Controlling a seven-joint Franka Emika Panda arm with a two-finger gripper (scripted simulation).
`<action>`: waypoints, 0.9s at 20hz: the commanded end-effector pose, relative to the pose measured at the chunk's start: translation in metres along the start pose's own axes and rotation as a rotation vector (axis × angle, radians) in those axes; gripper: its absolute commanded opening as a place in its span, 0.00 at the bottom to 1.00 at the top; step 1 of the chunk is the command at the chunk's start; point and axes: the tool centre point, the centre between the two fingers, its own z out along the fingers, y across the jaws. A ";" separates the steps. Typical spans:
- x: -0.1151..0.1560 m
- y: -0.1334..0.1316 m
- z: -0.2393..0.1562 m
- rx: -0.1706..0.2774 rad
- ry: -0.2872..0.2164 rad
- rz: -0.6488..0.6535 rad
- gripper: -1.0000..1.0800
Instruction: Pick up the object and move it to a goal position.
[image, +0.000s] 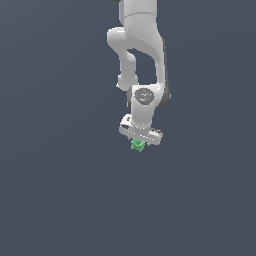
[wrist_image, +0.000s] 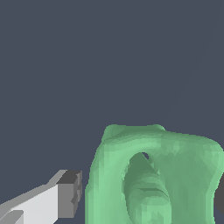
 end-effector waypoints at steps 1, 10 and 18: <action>0.001 0.000 0.004 0.001 0.001 0.000 0.96; 0.001 -0.001 0.004 0.001 0.001 0.000 0.00; -0.006 -0.006 -0.001 0.001 0.002 0.001 0.00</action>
